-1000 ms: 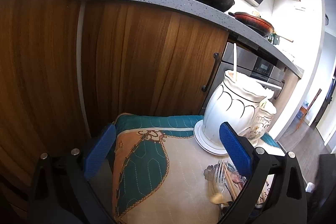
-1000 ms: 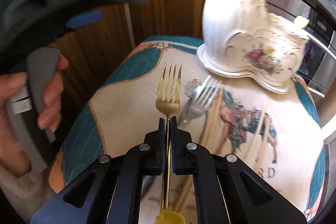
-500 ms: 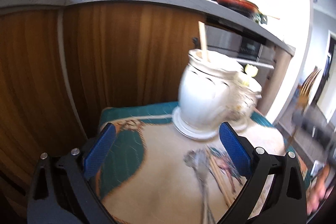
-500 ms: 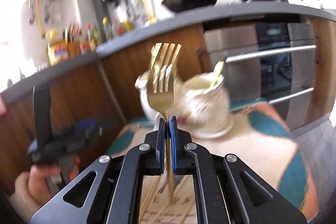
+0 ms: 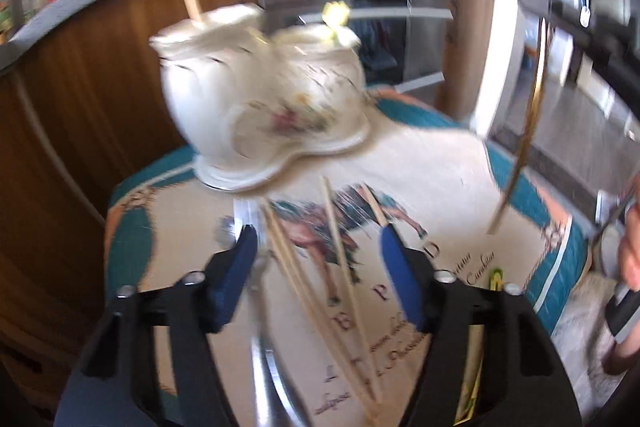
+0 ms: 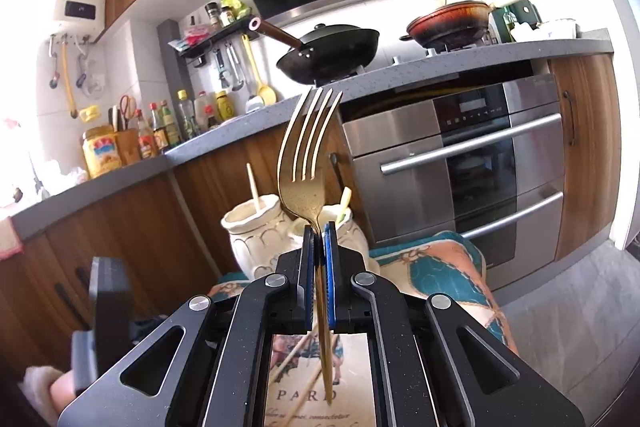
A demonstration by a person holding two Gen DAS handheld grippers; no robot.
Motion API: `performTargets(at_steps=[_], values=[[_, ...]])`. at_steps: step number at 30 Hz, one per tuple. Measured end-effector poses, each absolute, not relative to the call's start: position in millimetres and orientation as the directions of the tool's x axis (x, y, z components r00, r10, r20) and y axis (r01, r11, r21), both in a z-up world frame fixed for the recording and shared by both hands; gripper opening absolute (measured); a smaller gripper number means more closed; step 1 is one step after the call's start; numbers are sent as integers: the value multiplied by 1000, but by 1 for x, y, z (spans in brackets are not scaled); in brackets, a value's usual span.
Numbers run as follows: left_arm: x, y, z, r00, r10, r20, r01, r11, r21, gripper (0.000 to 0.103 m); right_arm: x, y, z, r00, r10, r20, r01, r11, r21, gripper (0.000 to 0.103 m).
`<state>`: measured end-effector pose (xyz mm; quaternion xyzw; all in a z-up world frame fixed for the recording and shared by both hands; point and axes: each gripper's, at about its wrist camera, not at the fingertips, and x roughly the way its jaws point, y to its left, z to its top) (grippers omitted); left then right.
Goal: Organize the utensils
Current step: 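Lift the gold fork with the right tool while the left tool grasps another wooden chopstick, then lower the gold fork into the smaller cup with right while left lowers chopstick into larger cup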
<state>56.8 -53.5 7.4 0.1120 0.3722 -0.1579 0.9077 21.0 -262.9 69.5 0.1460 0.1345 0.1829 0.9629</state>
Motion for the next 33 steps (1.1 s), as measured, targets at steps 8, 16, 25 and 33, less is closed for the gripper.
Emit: performTargets(at_steps=[8,16,25,33], values=[[88,-74,-24,542,-143,-828,400,911,104,20,18,-269,67,899,390,-198,-313,890,333,6],[88,-76,-29,490,-145,-860,423,902,89,6,19,-270,66,896,398,-196,-318,884,342,6],[78,-64,-9,551,-242,-799,413,911,9,4,16,-271,65,901,390,-191,-311,886,343,6],[48,-42,37,661,-381,-646,455,888,-58,4,19,-263,65,904,375,-206,-298,898,324,6]])
